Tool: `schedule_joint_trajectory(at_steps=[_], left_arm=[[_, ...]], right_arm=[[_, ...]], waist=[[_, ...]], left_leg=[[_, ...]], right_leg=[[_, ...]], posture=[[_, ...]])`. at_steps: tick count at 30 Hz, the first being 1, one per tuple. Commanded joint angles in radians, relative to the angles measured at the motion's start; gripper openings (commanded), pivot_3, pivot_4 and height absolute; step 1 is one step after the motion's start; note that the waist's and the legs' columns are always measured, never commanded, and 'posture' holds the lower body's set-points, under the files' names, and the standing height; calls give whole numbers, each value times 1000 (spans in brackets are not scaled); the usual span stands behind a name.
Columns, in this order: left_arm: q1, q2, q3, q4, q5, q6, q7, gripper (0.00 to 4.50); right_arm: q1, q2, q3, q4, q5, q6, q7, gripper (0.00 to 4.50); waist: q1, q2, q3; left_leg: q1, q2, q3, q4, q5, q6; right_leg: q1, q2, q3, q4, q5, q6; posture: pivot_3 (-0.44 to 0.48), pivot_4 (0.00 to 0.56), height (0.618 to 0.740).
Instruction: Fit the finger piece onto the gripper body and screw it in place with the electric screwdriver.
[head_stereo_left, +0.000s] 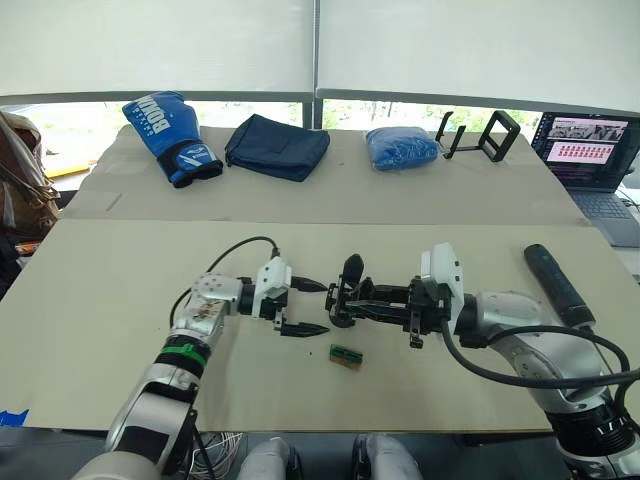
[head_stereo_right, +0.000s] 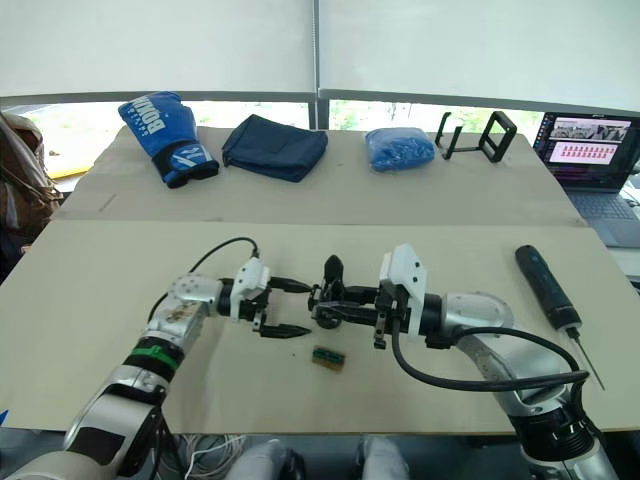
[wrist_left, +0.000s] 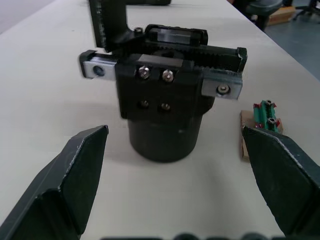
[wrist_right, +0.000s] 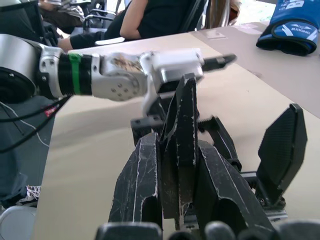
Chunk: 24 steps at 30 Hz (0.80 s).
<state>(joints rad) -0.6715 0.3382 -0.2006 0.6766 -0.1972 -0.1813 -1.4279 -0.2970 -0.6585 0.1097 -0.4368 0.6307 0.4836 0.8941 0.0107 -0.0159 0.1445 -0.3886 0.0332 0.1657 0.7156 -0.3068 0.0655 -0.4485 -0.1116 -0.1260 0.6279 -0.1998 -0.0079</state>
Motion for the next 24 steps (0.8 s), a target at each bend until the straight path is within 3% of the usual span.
schedule_joint_trajectory(at_steps=[1,8,18,22,23,24], left_arm=[[-46,-35,0,56,18,-38,18,4500],[-106,-80,-5,181,83,-116,55,4500],[-127,-103,-3,229,102,-128,52,4500],[-123,-112,-2,226,102,-125,55,3390],[-122,-112,-1,224,102,-124,53,2739],[-120,-113,-2,224,103,-127,52,2367]], right_arm=[[-9,6,-31,-44,12,-7,4,434],[-28,25,-46,-82,38,36,-41,434],[-30,24,-53,-104,44,58,-60,434],[-32,25,-53,-107,41,57,-64,434],[-33,28,-53,-107,39,53,-67,434],[-35,36,-53,-105,30,33,-67,434]], waist=[[0,0,0],[0,0,0],[0,0,0],[0,0,0],[0,0,0],[0,0,0]], left_leg=[[0,0,0,0,0,0],[0,0,-1,0,0,1],[0,0,-1,1,-1,2],[0,0,-1,1,-1,2],[0,0,-1,1,-1,2],[0,0,-1,1,-1,2]], right_leg=[[0,0,0,0,0,0],[0,0,0,0,0,-1],[0,-1,0,0,0,-1],[0,-1,0,0,0,-1],[0,-1,0,0,0,-1],[0,-1,0,0,0,-1]], posture=[[0,150,740],[0,150,740],[0,150,740],[0,150,740],[0,150,740],[0,150,740]])
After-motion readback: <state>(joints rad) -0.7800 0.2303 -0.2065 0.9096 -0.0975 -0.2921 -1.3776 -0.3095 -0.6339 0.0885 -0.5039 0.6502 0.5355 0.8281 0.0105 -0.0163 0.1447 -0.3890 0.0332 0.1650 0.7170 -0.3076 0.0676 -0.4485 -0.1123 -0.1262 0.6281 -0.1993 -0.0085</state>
